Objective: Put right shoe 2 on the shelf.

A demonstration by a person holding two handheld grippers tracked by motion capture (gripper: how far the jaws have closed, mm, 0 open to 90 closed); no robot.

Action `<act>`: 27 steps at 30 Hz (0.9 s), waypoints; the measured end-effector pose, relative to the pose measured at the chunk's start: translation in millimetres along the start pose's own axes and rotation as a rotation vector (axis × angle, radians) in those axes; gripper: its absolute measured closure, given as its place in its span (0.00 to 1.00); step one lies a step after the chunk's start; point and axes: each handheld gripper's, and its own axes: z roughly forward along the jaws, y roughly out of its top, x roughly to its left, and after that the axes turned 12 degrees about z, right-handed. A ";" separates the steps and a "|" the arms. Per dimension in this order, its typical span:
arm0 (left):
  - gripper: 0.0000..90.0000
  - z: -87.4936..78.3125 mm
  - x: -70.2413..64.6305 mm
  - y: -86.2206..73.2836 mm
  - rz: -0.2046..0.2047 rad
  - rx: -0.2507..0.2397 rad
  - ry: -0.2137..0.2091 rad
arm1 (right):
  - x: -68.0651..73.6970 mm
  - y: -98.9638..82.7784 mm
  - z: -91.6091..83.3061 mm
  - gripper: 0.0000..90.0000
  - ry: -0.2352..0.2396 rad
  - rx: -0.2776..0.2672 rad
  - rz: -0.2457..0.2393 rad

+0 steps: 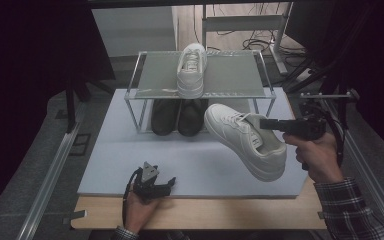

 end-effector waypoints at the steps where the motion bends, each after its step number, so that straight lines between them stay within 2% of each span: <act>1: 0.20 0.0 0.0 0.0 0.000 0.000 0.000 | 1.4 1.5 -1.0 0.94 0.001 0.000 0.001; 9: 0.20 -0.1 -0.1 0.0 -0.001 0.000 0.000 | 13.1 15.7 -7.7 0.94 0.017 -0.006 -0.006; 16: 0.20 0.2 -0.1 -0.1 -0.002 -0.004 0.001 | 21.3 30.7 -13.2 0.94 0.025 -0.032 0.001; 21: 0.20 0.2 -0.1 -0.1 -0.002 -0.003 0.001 | 24.7 43.3 -13.2 0.94 0.004 -0.058 0.001; 27: 0.20 0.0 0.1 -0.1 0.001 -0.001 -0.001 | 20.5 56.7 -6.1 0.94 -0.020 -0.096 0.041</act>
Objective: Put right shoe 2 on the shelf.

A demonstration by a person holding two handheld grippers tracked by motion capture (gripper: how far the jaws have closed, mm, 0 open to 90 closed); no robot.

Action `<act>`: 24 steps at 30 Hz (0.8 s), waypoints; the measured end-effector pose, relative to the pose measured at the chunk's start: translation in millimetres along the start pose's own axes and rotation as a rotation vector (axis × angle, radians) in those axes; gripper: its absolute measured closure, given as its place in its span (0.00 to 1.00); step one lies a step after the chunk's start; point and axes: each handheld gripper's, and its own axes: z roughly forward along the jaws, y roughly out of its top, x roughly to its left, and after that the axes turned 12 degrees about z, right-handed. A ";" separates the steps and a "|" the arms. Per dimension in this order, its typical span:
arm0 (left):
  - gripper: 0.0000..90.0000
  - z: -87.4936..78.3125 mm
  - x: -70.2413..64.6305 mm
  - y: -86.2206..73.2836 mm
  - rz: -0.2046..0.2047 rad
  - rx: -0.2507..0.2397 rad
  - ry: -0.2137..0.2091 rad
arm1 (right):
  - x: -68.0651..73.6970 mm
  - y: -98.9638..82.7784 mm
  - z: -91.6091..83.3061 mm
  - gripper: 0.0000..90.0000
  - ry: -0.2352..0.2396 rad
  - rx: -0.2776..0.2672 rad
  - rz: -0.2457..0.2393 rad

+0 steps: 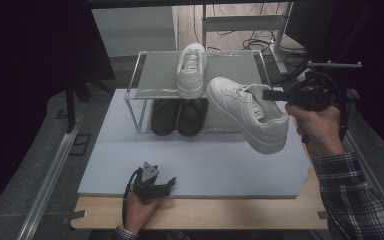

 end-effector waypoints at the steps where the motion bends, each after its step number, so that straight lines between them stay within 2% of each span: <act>1: 0.20 0.0 0.0 0.0 0.000 0.000 0.000 | -1.0 2.0 2.0 0.94 -0.006 -0.004 0.007; 20: 0.20 -0.1 0.0 -0.1 -0.002 0.001 -0.001 | -24.1 26.4 56.0 0.93 -0.061 -0.123 0.157; 24: 0.20 -0.1 0.0 -0.1 -0.002 0.001 -0.001 | -26.2 29.0 64.9 0.93 -0.076 -0.143 0.172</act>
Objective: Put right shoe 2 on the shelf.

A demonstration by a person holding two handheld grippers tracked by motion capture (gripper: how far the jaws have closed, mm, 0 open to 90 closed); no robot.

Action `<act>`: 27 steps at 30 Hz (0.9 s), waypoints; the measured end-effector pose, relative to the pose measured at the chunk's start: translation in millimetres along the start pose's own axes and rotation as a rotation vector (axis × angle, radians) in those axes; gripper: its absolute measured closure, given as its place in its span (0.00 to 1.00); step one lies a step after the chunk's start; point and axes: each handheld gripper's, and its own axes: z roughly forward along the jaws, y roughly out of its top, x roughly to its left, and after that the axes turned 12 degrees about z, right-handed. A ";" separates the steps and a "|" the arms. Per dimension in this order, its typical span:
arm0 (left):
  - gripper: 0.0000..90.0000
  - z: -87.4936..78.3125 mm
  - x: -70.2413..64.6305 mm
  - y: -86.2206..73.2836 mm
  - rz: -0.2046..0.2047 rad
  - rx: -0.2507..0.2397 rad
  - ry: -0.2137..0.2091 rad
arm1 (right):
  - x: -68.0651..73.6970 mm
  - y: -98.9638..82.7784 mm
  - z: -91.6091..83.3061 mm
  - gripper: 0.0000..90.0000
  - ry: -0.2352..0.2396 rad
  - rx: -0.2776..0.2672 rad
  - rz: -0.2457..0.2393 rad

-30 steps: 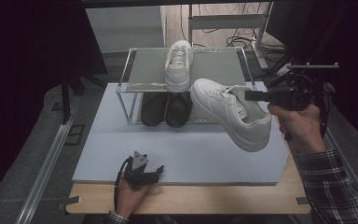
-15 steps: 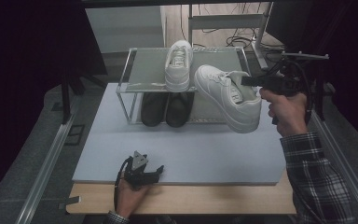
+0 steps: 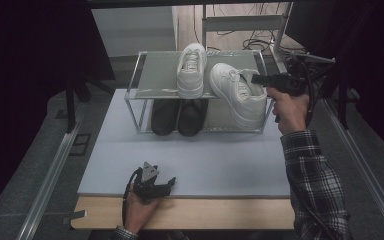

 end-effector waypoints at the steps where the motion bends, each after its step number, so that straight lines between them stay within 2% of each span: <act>1: 0.20 0.0 0.0 0.0 0.000 0.000 0.000 | -0.4 0.5 2.0 0.93 -0.003 -0.002 0.003; 5: 0.20 0.2 -0.2 0.0 -0.003 -0.003 0.001 | -1.8 1.6 12.8 0.93 -0.005 -0.032 0.025; 9: 0.20 0.2 -0.1 0.0 -0.003 -0.003 0.000 | -1.4 2.5 18.8 0.92 -0.012 -0.049 0.026; 13: 0.20 0.2 -0.3 0.0 -0.003 -0.003 0.001 | -0.5 2.2 20.2 0.88 -0.005 -0.047 0.009; 18: 0.20 0.2 -0.3 0.0 -0.003 -0.003 0.002 | 0.0 2.2 20.1 0.78 0.024 -0.037 -0.013; 22: 0.20 0.2 -0.3 0.0 -0.003 -0.003 0.002 | 2.0 2.9 19.8 0.69 0.032 -0.036 -0.032; 27: 0.20 0.0 0.0 0.0 0.002 0.001 0.001 | 3.7 4.0 16.0 0.64 0.032 -0.044 -0.058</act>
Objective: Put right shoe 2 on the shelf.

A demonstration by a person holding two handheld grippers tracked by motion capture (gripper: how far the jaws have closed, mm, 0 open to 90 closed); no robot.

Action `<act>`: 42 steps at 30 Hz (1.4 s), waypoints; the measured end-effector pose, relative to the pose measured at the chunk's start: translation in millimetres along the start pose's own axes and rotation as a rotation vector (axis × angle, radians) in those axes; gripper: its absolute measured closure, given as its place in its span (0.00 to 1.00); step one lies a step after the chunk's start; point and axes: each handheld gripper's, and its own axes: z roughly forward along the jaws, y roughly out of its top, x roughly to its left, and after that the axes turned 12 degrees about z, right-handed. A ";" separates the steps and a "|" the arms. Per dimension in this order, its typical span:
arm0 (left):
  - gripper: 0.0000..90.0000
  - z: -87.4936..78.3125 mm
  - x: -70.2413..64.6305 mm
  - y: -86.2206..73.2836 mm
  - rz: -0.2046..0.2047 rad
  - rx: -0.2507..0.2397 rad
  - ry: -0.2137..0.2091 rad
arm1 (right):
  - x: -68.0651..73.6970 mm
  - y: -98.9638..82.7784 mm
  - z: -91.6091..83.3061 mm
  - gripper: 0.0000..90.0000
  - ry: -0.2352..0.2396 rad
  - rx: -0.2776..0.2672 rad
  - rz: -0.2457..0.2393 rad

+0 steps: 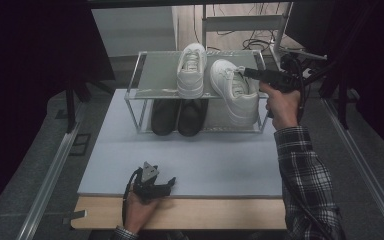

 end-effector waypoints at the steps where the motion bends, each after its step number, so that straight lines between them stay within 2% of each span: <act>1: 0.20 0.3 -0.3 0.0 -0.005 -0.004 0.001 | 0.0 0.1 -0.9 0.64 0.004 0.003 -0.004; 5: 0.20 0.3 -0.4 0.1 -0.004 -0.004 0.002 | 2.3 -3.2 -1.3 0.75 0.021 0.003 -0.023; 7: 0.20 0.0 0.0 0.0 0.001 0.000 0.000 | 5.0 -3.4 -0.4 0.76 0.006 0.005 -0.037; 11: 0.20 0.0 0.0 0.0 0.000 0.000 0.000 | 6.2 -3.0 1.4 0.79 0.001 -0.003 -0.015; 12: 0.20 0.3 -0.3 0.0 -0.005 -0.004 0.001 | 5.5 -2.9 1.4 0.89 0.007 -0.010 -0.006; 13: 0.20 0.3 -0.3 0.0 -0.005 -0.004 0.001 | 4.7 -2.7 -0.1 0.90 0.037 -0.033 0.008; 15: 0.20 0.2 -0.3 0.0 -0.005 -0.004 0.001 | 3.6 -1.3 1.3 0.90 0.038 -0.023 0.022; 21: 0.20 0.3 -0.2 0.0 -0.005 -0.004 0.000 | 3.4 1.0 6.7 0.91 0.038 -0.044 0.035; 31: 0.20 0.3 -0.1 0.0 -0.005 -0.004 -0.001 | 6.4 7.3 15.6 0.92 0.007 -0.052 0.033; 42: 0.20 0.3 0.0 0.0 -0.002 -0.005 0.000 | 9.0 9.4 33.0 0.92 -0.009 -0.072 0.031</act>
